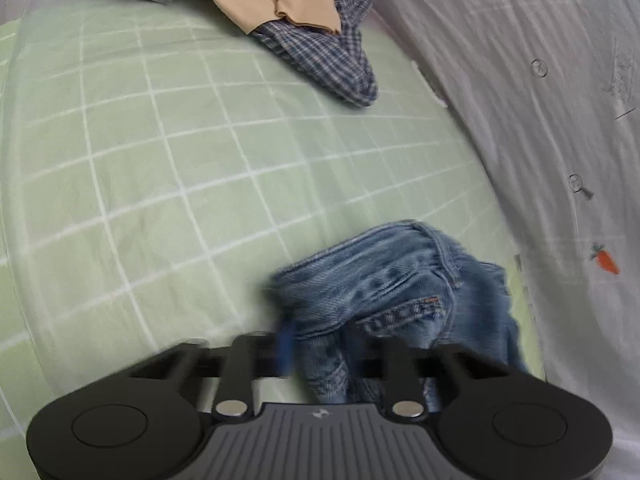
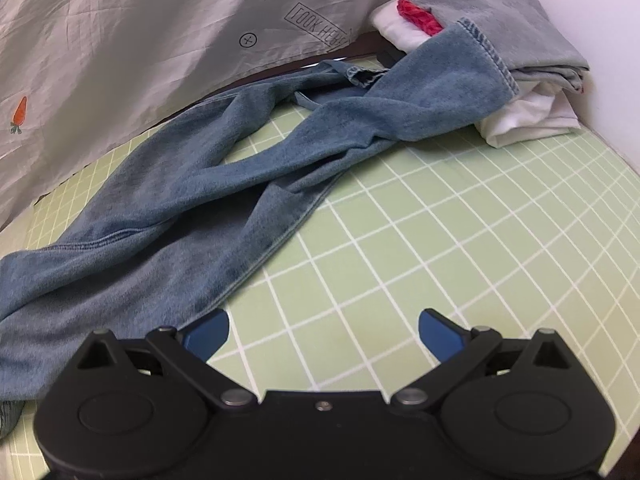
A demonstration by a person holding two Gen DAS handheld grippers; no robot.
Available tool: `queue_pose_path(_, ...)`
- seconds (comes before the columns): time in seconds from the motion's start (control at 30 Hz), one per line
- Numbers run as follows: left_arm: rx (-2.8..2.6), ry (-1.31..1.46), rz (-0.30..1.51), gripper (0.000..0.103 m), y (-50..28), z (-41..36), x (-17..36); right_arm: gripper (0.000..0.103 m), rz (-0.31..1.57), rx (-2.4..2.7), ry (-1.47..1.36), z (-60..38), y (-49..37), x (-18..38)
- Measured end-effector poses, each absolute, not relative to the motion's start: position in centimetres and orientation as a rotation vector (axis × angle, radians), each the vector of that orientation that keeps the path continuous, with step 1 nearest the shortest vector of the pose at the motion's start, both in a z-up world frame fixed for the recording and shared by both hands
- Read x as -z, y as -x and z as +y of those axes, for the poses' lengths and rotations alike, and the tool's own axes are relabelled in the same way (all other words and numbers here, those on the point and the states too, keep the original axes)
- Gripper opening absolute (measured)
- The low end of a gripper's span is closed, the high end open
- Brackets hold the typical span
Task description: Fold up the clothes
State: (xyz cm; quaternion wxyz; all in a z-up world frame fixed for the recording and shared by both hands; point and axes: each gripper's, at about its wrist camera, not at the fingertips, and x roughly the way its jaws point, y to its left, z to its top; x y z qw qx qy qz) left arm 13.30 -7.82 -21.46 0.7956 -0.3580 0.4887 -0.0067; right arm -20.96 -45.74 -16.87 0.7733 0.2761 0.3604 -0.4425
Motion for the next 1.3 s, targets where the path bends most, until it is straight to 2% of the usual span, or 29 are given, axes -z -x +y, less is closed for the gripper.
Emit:
queue_pose_path(0.2, -0.031, 0.841, 0.981, 0.020, -13.2, -4.2, 19.8, 0.102, 0.801, 0.955, -0.603, -43.2, 21.2, 16.7)
queue_pose_path(0.43, -0.108, 0.749, 0.819, 0.020, -13.4, 3.4, 15.1, 0.102, 0.836, 0.945, -0.617, -39.3, 21.2, 17.2)
queue_pose_path(0.7, -0.305, 0.713, 0.800, 0.021, -13.2, 12.7, 15.3, 0.102, 0.842, 0.925, -0.641, -35.6, 21.2, 17.6)
queue_pose_path(0.83, -0.272, 0.631, 0.851, 0.027, -12.7, 12.0, 15.7, 0.102, 0.834, 0.924, -0.637, -34.8, 21.6, 17.7)
queue_pose_path(1.03, -0.220, 0.555, 0.873, 0.049, -9.5, 7.6, 15.4, 0.102, 0.812, 0.917, -0.662, -36.1, 23.2, 17.7)
queue_pose_path(1.3, -0.108, 0.403, 0.915, 0.057, -6.3, -1.3, 15.1, 0.101, 0.713, 0.929, -0.801, -41.5, 26.9, 17.3)
